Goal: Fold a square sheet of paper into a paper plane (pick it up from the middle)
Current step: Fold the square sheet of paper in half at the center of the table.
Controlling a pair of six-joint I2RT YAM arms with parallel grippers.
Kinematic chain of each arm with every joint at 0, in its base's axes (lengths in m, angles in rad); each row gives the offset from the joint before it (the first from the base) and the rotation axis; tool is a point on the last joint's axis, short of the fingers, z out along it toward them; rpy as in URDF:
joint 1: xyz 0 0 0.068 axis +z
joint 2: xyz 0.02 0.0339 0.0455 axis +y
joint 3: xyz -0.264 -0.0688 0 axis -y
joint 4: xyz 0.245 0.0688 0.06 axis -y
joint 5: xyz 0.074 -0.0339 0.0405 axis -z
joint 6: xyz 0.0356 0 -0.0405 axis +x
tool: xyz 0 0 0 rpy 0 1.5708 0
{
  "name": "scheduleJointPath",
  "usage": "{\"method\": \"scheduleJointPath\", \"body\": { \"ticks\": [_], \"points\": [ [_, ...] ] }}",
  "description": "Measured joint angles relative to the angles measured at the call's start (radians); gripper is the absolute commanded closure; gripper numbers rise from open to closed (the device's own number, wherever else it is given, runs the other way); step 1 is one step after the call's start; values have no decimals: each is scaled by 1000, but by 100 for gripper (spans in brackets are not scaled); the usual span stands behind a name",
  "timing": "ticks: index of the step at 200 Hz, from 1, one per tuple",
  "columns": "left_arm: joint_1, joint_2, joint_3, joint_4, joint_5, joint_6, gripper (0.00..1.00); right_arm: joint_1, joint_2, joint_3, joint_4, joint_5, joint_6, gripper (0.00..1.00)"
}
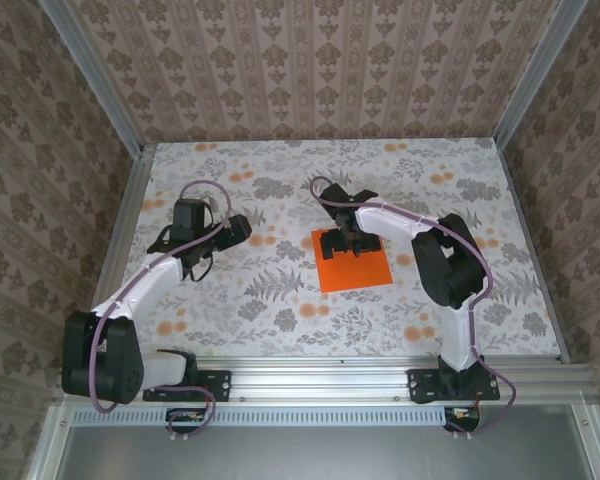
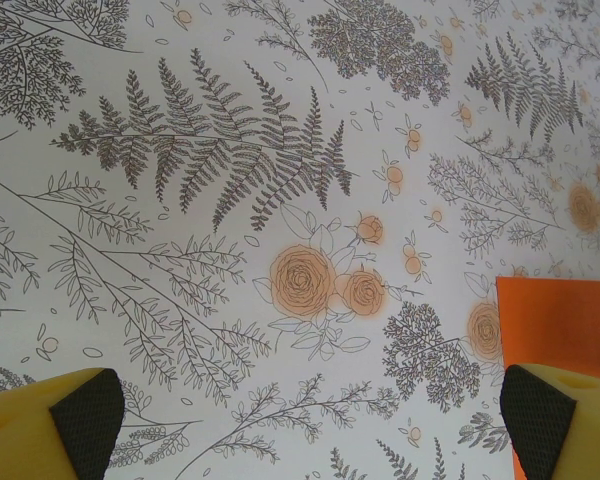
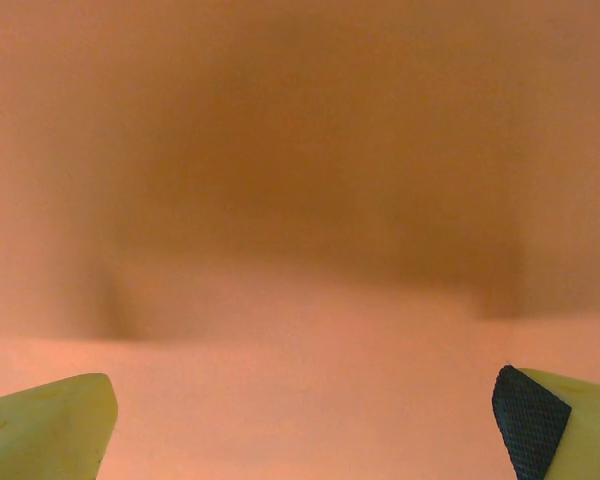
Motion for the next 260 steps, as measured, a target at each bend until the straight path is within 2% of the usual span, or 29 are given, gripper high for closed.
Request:
{"method": "scheduleJointPath", "body": {
  "ticks": [146, 260],
  "points": [
    [-5, 8, 0, 0, -8, 0, 0, -26, 38, -25, 35, -38, 1, 0],
    [-11, 10, 0, -1, -15, 0, 0, -25, 31, -41, 62, -52, 0, 14]
  ]
}}
